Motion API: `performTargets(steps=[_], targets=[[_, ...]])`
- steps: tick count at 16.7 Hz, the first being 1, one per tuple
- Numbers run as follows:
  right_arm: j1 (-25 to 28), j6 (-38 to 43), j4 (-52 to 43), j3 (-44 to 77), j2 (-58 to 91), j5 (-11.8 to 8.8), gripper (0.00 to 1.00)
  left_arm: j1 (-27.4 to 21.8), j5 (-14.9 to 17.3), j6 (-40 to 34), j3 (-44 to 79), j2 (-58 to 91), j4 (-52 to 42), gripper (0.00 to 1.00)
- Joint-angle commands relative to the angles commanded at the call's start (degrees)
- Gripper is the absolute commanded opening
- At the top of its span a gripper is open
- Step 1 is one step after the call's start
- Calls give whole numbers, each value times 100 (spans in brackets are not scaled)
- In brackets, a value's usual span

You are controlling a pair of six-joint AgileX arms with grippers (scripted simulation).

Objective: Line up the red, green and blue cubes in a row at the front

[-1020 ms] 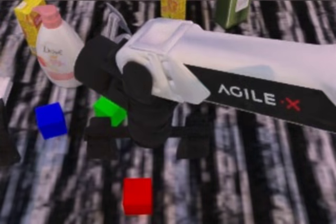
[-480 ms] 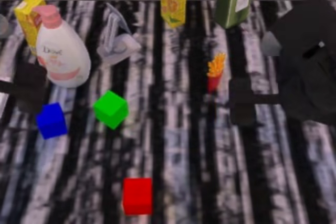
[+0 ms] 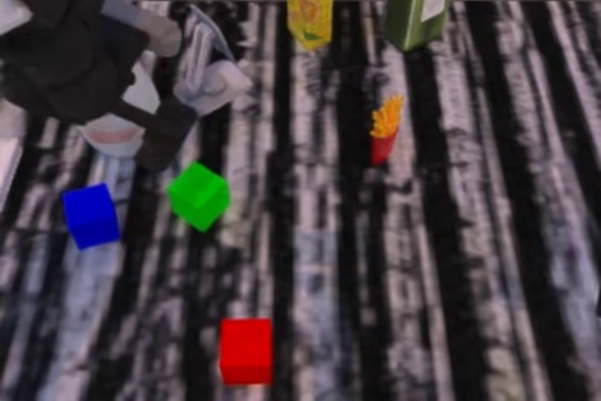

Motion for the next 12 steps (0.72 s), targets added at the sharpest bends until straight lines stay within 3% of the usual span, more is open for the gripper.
performTargets(steps=[6,12], targets=[[-1149,-955,1772,-1713,-2716,-379,100,-376,11,277,1846,2167,-1063,100],[-1483,-1214,2403,-2092,-3404,-518,100,-480,13,355,2382,2718,-1336,100]])
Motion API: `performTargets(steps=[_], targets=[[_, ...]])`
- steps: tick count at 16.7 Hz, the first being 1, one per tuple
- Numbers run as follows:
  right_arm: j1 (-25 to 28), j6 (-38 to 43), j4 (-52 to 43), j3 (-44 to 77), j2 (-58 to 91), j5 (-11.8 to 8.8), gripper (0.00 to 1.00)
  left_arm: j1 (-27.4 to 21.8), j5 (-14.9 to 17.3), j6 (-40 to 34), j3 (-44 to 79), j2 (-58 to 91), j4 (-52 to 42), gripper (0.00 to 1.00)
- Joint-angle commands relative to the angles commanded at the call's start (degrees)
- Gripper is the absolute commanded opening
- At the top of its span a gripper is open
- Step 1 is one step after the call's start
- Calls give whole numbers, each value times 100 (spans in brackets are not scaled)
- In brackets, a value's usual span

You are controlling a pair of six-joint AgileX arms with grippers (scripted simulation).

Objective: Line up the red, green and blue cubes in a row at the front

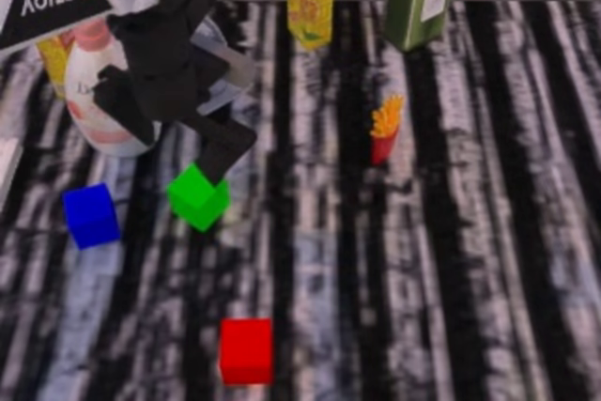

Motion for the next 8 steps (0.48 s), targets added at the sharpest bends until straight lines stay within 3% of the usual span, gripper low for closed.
performTargets(steps=[5,8], targets=[[0,0,0,0,0,0,100,16,0,8,-63,49,99,100],[0,0,0,0,0,0,100,10,3,13,-383,259,647,100]])
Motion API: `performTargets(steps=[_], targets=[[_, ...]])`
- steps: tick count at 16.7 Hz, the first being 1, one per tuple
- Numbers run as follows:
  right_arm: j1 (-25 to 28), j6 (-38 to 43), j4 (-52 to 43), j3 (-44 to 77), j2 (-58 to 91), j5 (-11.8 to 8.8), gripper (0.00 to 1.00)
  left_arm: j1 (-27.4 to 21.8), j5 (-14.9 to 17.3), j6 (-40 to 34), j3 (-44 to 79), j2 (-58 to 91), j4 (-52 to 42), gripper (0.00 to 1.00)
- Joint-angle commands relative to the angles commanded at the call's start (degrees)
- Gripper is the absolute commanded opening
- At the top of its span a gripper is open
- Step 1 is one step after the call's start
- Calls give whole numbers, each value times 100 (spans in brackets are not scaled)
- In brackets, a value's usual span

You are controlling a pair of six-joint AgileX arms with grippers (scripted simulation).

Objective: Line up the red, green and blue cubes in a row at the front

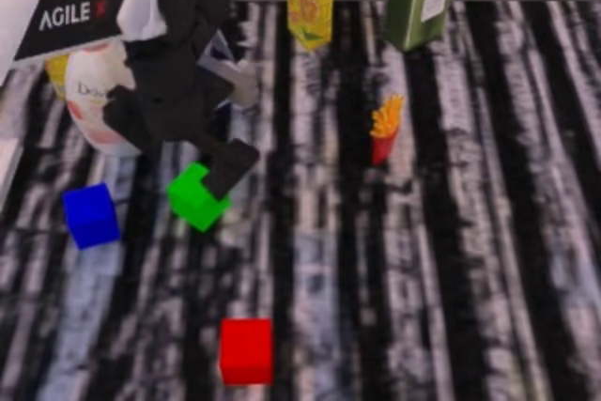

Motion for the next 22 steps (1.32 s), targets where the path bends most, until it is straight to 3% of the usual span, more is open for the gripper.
performTargets(steps=[4,9,22], targets=[[0,0,0,0,0,0,100,-2,3,1,-455,311,779,100],[0,0,0,0,0,0,100,-3,4,1,-505,348,849,100],[0,0,0,0,0,0,100,-3,4,1,-505,348,849,2]])
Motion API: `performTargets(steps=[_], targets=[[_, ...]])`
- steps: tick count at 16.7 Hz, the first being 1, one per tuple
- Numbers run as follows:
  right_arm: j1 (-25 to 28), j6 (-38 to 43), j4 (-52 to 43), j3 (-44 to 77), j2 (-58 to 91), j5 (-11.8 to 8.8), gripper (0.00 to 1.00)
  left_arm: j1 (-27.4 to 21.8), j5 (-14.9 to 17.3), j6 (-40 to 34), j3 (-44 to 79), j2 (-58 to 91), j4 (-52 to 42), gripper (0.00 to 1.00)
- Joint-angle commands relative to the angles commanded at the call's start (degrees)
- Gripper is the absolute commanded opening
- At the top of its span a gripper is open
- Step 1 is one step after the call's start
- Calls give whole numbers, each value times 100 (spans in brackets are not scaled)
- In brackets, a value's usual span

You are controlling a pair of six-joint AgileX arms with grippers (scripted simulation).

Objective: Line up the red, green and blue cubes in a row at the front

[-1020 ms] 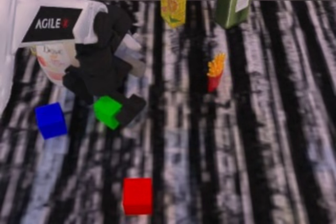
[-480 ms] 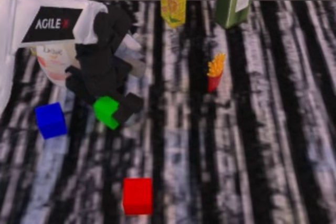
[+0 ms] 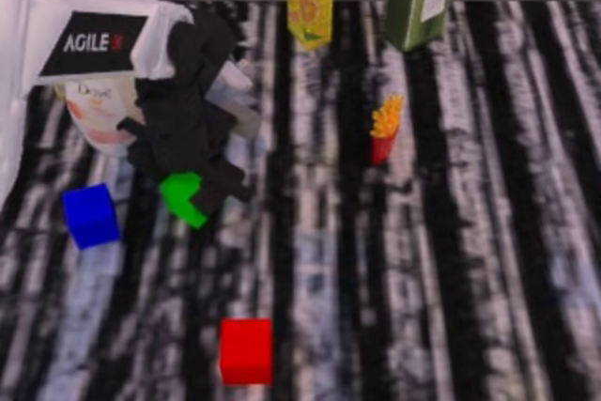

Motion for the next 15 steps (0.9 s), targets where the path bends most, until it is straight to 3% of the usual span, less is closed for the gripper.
performTargets(steps=[10,15], targets=[[0,0,0,0,0,0,100,5,7,3,17,-39,-28,0],[0,0,0,0,0,0,100,77,4,-10,498,-355,-877,0]])
